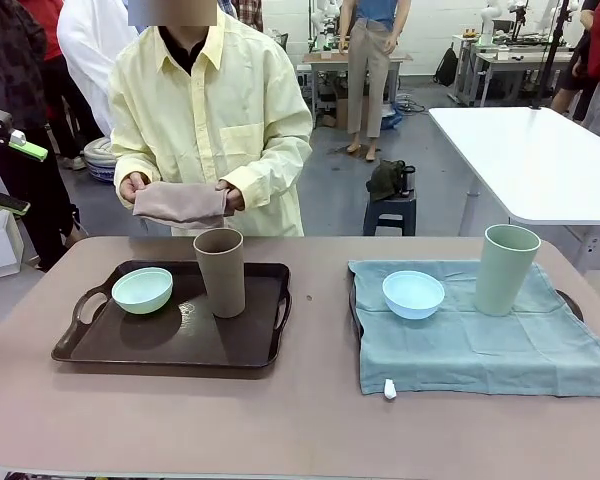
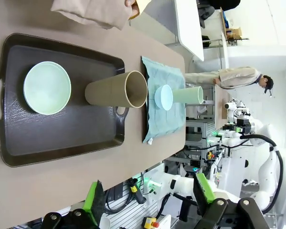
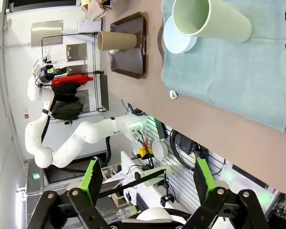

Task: Set up a tray with a mat and arrange the tableware.
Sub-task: Pick up the Picnic Bowl and Reusable plastic cup from the Handle tray in front of the human's position and hold them in the air.

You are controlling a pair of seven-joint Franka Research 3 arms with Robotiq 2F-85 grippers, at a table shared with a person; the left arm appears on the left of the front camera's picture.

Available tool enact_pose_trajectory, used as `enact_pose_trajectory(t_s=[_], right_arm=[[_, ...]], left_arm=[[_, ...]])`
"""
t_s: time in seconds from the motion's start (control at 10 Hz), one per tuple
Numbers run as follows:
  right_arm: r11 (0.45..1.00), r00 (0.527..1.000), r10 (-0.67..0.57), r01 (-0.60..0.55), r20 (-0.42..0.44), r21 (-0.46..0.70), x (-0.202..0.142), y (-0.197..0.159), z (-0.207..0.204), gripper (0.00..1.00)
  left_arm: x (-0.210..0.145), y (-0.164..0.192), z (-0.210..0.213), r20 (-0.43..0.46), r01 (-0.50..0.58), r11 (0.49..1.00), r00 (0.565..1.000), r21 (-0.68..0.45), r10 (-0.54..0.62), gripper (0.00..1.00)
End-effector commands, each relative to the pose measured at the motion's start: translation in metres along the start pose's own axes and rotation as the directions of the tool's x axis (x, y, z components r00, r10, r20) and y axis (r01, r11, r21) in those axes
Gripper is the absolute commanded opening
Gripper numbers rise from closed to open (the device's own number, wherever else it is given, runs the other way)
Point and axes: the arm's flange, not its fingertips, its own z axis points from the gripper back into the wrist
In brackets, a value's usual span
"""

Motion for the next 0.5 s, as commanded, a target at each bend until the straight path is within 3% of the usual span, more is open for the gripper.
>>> enact_pose_trajectory(t_s=[0.0,0.4], right_arm=[[1.0,1.0,-0.007,0.007,0.005,0.011,0.0008,-0.0008,0.0006,1.0],[1.0,1.0,-0.007,0.007,0.005,0.011,0.0008,-0.0008,0.0006,1.0]], left_arm=[[-0.0012,0.0026,0.0006,-0.002,0.011,1.0,1.0,-0.01,-0.011,0.99],[-0.0012,0.0026,0.0006,-0.002,0.011,1.0,1.0,-0.01,-0.011,0.99]])
